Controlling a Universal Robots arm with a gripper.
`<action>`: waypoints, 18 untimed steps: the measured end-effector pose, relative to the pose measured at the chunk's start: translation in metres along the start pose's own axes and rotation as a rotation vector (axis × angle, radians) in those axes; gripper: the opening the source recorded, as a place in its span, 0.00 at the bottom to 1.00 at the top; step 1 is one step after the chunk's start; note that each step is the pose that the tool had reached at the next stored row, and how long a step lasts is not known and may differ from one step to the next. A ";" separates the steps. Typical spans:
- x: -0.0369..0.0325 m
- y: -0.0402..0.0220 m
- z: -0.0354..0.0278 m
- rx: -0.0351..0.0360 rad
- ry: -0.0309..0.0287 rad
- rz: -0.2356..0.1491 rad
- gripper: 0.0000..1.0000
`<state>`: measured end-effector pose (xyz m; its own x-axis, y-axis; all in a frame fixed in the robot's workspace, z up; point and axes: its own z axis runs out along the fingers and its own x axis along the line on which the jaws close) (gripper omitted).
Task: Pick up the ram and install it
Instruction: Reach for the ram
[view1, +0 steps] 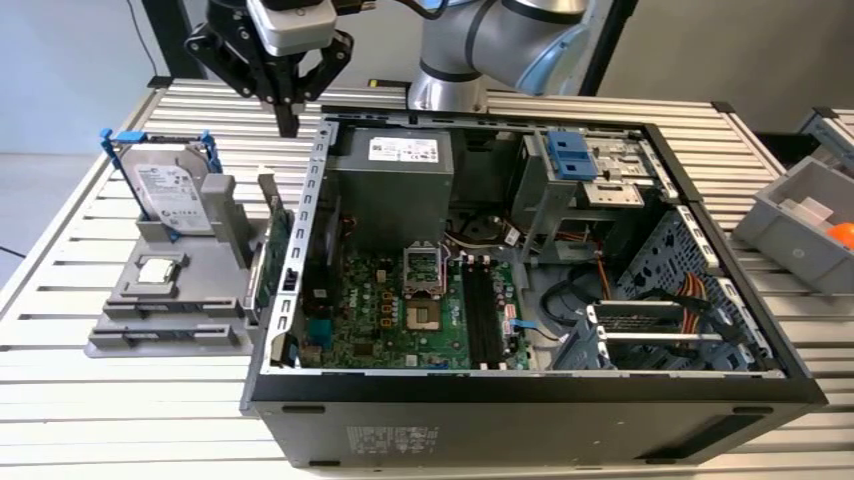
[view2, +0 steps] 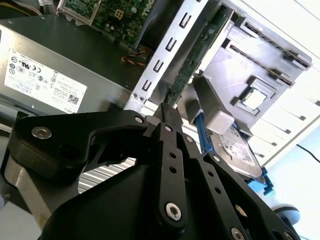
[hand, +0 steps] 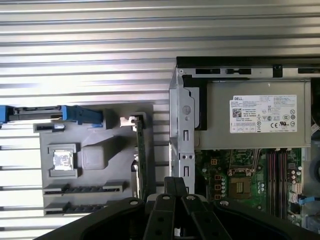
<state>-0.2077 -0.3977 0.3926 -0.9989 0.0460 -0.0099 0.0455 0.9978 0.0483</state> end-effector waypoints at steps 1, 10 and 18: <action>0.0003 0.0000 0.0000 0.0000 0.0001 0.000 0.00; 0.0035 -0.0001 0.0000 0.0001 0.0017 0.000 0.00; 0.0070 -0.0002 -0.0001 0.0001 0.0023 0.000 0.00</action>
<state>-0.2148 -0.3976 0.3926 -0.9989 0.0459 -0.0077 0.0455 0.9978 0.0482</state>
